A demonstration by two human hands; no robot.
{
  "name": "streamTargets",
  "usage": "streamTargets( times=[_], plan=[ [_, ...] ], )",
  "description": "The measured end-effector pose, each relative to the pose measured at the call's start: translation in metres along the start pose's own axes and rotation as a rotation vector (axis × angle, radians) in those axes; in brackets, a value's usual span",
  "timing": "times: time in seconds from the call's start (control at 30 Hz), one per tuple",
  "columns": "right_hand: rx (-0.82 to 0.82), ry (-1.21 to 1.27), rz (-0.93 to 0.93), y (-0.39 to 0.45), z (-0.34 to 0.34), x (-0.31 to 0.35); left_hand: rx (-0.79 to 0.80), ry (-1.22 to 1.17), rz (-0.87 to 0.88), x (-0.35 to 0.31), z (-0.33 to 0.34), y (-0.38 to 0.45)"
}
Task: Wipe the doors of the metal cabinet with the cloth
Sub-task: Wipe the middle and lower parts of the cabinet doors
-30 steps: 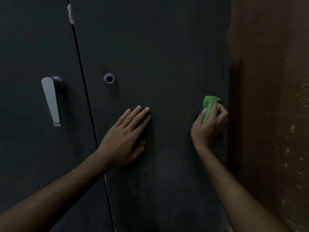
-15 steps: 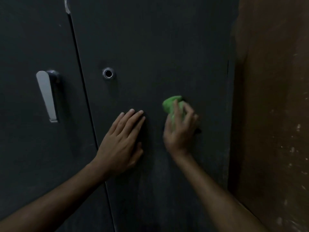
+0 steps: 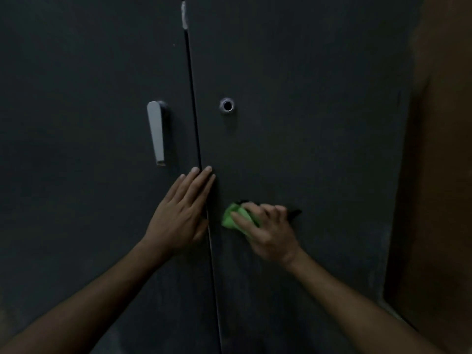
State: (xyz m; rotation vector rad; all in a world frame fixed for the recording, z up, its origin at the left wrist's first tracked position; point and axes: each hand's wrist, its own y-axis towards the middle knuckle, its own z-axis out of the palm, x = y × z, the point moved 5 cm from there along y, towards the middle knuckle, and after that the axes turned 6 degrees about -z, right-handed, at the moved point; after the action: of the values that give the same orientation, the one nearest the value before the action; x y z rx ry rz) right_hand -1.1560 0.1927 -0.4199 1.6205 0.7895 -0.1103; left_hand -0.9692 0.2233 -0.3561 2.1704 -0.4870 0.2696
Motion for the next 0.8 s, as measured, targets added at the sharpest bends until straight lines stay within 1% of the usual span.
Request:
streamTargets(
  times=[0.03, 0.07, 0.1, 0.17, 0.2, 0.23, 0.27, 0.33, 0.4, 0.43, 0.47, 0.5, 0.53, 0.6, 0.63, 0.67, 0.7, 0.77, 0.8],
  plan=[
    [0.023, -0.023, -0.012, -0.01, -0.007, -0.011, 0.016, 0.009, 0.006, 0.001, 0.0, -0.001],
    [0.017, -0.048, 0.059, -0.01, -0.014, -0.027, 0.032, 0.009, 0.005, 0.002, 0.001, -0.002],
    [-0.009, -0.058, 0.208, -0.002, -0.021, -0.045, 0.046, -0.004, 0.004, 0.002, 0.0, -0.002],
    [-0.126, -0.059, 0.596, 0.034, -0.027, -0.072, 0.058, -0.064, -0.007, 0.004, -0.003, -0.002],
    [-0.181, -0.059, 0.704, 0.055, -0.025, -0.069, 0.056, -0.108, -0.014, 0.005, -0.004, -0.001],
    [-0.21, -0.048, 0.704, 0.073, -0.02, -0.056, 0.048, -0.158, -0.02, 0.008, -0.007, 0.0],
    [-0.202, -0.023, 0.619, 0.084, -0.012, -0.037, 0.038, -0.212, -0.029, 0.01, -0.009, 0.0],
    [-0.091, 0.038, 0.32, 0.071, 0.006, 0.011, 0.019, -0.32, -0.055, 0.017, -0.011, 0.002],
    [0.06, 0.057, 0.023, 0.024, 0.011, 0.042, 0.003, -0.367, -0.059, 0.021, -0.011, 0.0],
    [0.127, 0.049, -0.066, 0.004, 0.008, 0.044, -0.003, -0.363, -0.048, 0.022, -0.01, -0.001],
    [0.152, 0.045, -0.112, -0.007, 0.004, 0.036, -0.01, -0.356, -0.039, 0.02, -0.008, -0.002],
    [0.138, 0.049, -0.09, -0.008, 0.001, 0.024, -0.02, -0.356, -0.037, 0.019, -0.006, -0.004],
    [0.105, 0.05, -0.003, 0.002, -0.001, 0.011, -0.035, -0.363, -0.038, 0.017, -0.004, -0.005],
    [-0.033, 0.062, 0.333, 0.034, 0.0, -0.012, -0.053, -0.383, -0.054, 0.013, 0.0, -0.008],
    [-0.099, 0.074, 0.46, 0.05, 0.003, -0.011, -0.066, -0.389, -0.066, 0.011, 0.001, -0.01],
    [-0.146, 0.083, 0.493, 0.061, 0.007, 0.001, -0.082, -0.391, -0.077, 0.01, 0.003, -0.012],
    [-0.146, 0.092, 0.434, 0.063, 0.013, 0.019, -0.099, -0.393, -0.082, 0.009, 0.005, -0.016],
    [-0.044, 0.107, 0.134, 0.034, 0.027, 0.062, -0.123, -0.392, -0.079, 0.006, 0.01, -0.025],
    [0.016, 0.111, 0.018, 0.008, 0.028, 0.073, -0.125, -0.391, -0.069, 0.004, 0.013, -0.031]
  ],
)
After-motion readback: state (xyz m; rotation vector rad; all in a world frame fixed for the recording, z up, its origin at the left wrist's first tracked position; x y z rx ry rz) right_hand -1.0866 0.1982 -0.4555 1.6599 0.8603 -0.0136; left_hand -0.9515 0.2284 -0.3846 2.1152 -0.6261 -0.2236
